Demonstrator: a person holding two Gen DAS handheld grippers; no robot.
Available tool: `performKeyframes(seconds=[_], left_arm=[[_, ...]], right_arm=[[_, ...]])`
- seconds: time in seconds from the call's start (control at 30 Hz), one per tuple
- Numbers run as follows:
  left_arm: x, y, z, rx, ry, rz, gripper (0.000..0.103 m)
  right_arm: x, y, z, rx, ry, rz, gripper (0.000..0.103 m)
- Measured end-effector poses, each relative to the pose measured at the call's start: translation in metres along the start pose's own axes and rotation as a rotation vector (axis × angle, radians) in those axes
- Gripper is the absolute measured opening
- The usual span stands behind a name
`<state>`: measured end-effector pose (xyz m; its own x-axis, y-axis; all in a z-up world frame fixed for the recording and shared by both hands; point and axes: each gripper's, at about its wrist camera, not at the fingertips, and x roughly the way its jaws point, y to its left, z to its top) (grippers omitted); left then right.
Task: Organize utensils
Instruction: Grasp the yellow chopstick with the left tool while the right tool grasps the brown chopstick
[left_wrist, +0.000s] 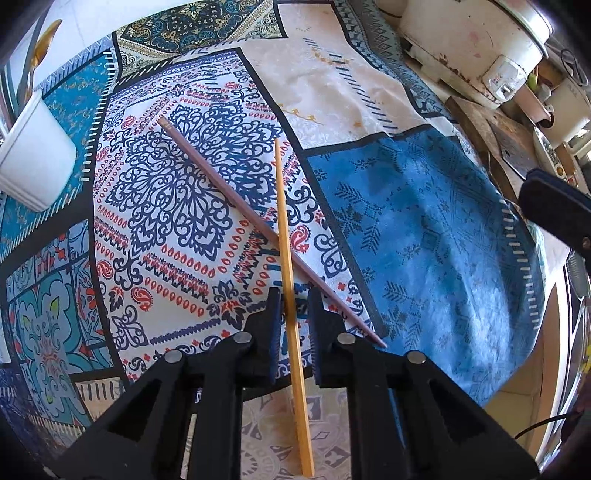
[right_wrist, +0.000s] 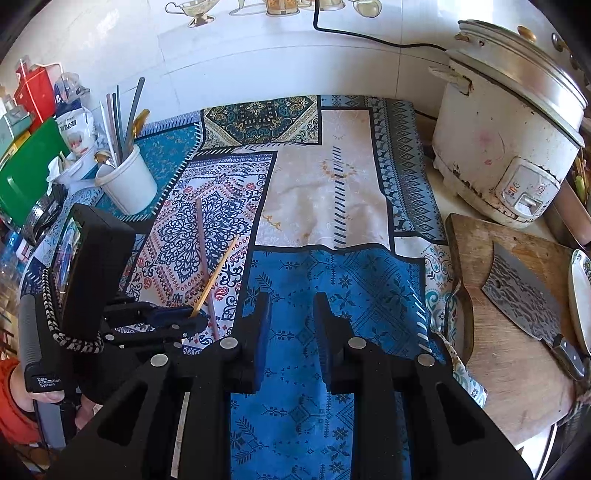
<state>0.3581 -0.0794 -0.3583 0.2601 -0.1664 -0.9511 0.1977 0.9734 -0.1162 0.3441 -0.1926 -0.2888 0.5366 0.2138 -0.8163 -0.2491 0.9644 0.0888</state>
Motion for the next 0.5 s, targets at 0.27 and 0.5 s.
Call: performKeyframes(seconds=[0.27, 0.5], left_arm=[[-0.009, 0.020, 0.000, -0.026, -0.025, -0.030, 0.004], [-0.046, 0.064, -0.010, -0.105, -0.102, -0.011, 0.004]], right_arm=[[0.020, 0.013, 0.007, -0.013, 0.045, 0.038, 0.021], [0.058, 0.050, 0.015, -0.078, 0.134, 0.122, 0.021]])
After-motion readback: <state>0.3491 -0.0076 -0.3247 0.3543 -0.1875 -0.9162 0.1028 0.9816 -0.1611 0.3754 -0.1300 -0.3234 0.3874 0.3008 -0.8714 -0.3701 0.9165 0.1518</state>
